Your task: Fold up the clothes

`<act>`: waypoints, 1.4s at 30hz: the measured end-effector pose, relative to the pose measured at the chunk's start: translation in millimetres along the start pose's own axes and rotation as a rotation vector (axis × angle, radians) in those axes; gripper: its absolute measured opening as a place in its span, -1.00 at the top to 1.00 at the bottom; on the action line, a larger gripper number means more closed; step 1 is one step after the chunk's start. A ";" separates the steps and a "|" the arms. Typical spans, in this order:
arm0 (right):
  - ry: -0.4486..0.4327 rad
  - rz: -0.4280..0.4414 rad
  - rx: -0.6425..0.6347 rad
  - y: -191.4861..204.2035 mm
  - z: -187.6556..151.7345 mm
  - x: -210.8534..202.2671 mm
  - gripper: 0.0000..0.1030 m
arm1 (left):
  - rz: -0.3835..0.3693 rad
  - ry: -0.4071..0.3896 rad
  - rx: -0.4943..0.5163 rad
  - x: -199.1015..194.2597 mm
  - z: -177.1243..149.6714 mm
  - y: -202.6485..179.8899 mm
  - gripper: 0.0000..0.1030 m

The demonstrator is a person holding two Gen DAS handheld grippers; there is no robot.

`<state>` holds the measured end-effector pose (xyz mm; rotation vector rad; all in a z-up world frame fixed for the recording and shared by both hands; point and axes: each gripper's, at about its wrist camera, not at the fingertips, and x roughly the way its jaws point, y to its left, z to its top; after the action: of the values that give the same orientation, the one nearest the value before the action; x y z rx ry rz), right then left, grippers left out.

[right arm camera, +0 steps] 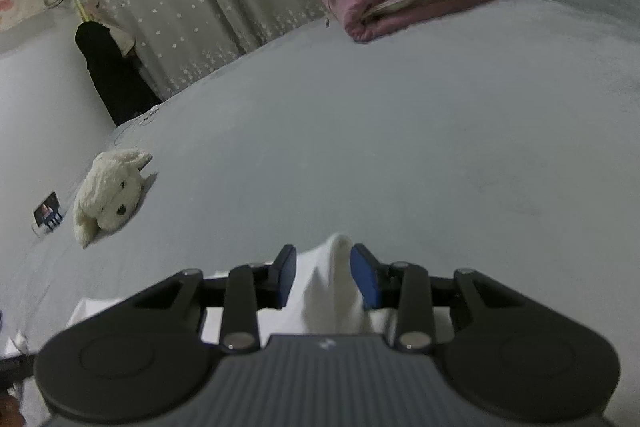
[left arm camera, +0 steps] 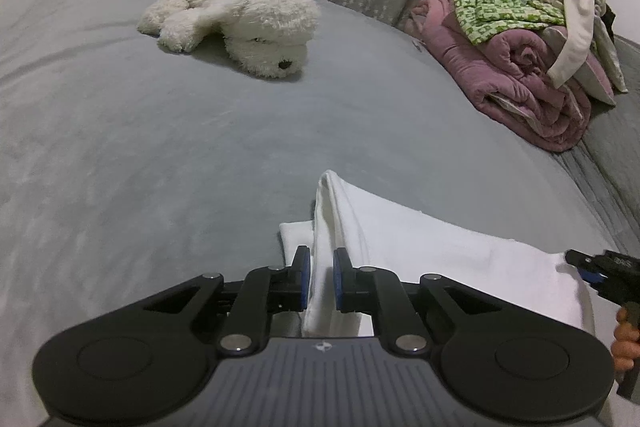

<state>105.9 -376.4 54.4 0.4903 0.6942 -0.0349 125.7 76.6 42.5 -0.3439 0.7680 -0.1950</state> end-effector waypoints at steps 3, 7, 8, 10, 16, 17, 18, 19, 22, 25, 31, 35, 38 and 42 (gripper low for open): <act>0.065 -0.036 -0.047 8.5 0.1 23.0 0.78 | 0.032 0.019 0.023 3.3 -1.5 -2.6 0.83; 0.000 -0.061 -0.199 31.9 -2.0 21.6 0.88 | 0.049 -0.010 0.019 -1.1 0.0 -2.0 1.00; -0.036 -0.043 -0.204 34.5 -1.4 16.7 0.88 | 0.054 -0.020 0.016 -2.5 0.6 -1.8 1.00; -0.044 -0.057 -0.212 34.7 -3.1 20.1 0.88 | 0.064 -0.040 0.012 -5.4 1.9 -1.4 1.00; -0.016 -0.104 -0.198 24.6 -15.8 38.3 0.86 | 0.048 -0.041 0.014 -4.6 3.0 -1.2 1.00; -0.009 -0.100 -0.180 21.2 -18.1 40.2 0.85 | 0.023 -0.029 0.003 -3.9 4.4 0.6 1.00; -0.009 -0.099 -0.168 19.8 -17.1 37.8 0.84 | 0.011 -0.019 -0.027 -3.6 7.2 4.6 1.00; -0.010 -0.097 -0.156 18.5 -16.1 35.3 0.77 | 0.005 -0.029 -0.036 -3.9 10.9 7.6 0.98; -0.025 -0.106 -0.130 20.1 -10.3 21.8 0.54 | 0.001 -0.061 -0.044 -3.8 22.1 13.3 0.73; -0.018 -0.120 -0.113 22.1 -4.1 1.0 0.53 | -0.020 -0.072 -0.028 2.1 33.8 11.3 0.47; 0.018 -0.145 -0.178 25.0 -16.5 -36.6 0.55 | -0.006 0.004 0.013 42.0 41.8 2.2 0.22; -0.043 -0.127 -0.249 32.0 -27.9 -50.4 0.79 | -0.024 0.012 -0.021 58.7 39.9 3.2 0.60; -0.053 -0.105 -0.310 43.5 -37.4 -43.2 0.81 | -0.027 0.003 0.036 61.2 35.3 -5.2 0.87; -0.037 -0.134 -0.311 46.1 -45.4 -29.8 0.83 | -0.014 -0.026 0.046 56.9 32.4 -6.1 0.93</act>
<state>64.2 -319.2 62.5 0.1446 0.6809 -0.0607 188.5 61.6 29.7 -0.3078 0.7348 -0.2210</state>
